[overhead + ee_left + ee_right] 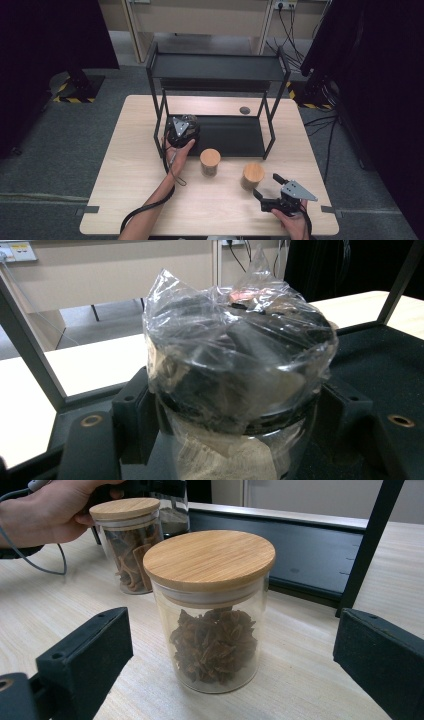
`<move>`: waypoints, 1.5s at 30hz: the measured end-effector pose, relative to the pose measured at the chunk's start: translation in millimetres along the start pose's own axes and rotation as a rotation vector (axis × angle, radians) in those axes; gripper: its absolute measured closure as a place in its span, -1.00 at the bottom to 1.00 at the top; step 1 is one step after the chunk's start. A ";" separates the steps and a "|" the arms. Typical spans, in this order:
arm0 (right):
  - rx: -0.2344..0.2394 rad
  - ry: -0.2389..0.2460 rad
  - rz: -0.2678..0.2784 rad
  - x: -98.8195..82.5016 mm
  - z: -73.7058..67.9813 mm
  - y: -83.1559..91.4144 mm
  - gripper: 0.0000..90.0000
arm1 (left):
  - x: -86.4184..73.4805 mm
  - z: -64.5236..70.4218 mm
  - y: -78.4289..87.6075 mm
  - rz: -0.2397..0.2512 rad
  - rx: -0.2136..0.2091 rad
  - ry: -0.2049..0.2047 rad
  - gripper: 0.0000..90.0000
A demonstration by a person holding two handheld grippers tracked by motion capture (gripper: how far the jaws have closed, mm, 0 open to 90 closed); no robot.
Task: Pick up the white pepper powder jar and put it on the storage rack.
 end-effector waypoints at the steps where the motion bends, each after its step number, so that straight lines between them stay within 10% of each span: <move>1: 0.000 0.000 0.000 0.0 0.0 0.0 -0.94 | -0.1 0.2 -0.1 0.004 0.000 0.004 -0.31; 11: 0.000 0.003 -0.001 -0.1 -0.2 -0.1 -0.94 | -0.9 0.6 1.2 0.001 0.008 0.012 -0.34; 21: -0.001 0.003 -0.001 -0.1 -0.2 -0.1 -0.94 | -0.1 1.1 3.4 -0.009 0.015 0.037 -0.94; 45: -0.001 0.001 -0.001 0.0 0.0 -0.1 -0.94 | 2.5 7.9 16.6 -0.021 -0.014 0.056 -0.95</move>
Point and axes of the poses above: each handheld gripper's, and its own axes: y roughly backward along the jaws, x roughly out of its top, z roughly to its right, the point moved 6 cm from there along -y, roughly forward along the jaws, and after that the axes turned 3 degrees about z, right-handed, at the moved point
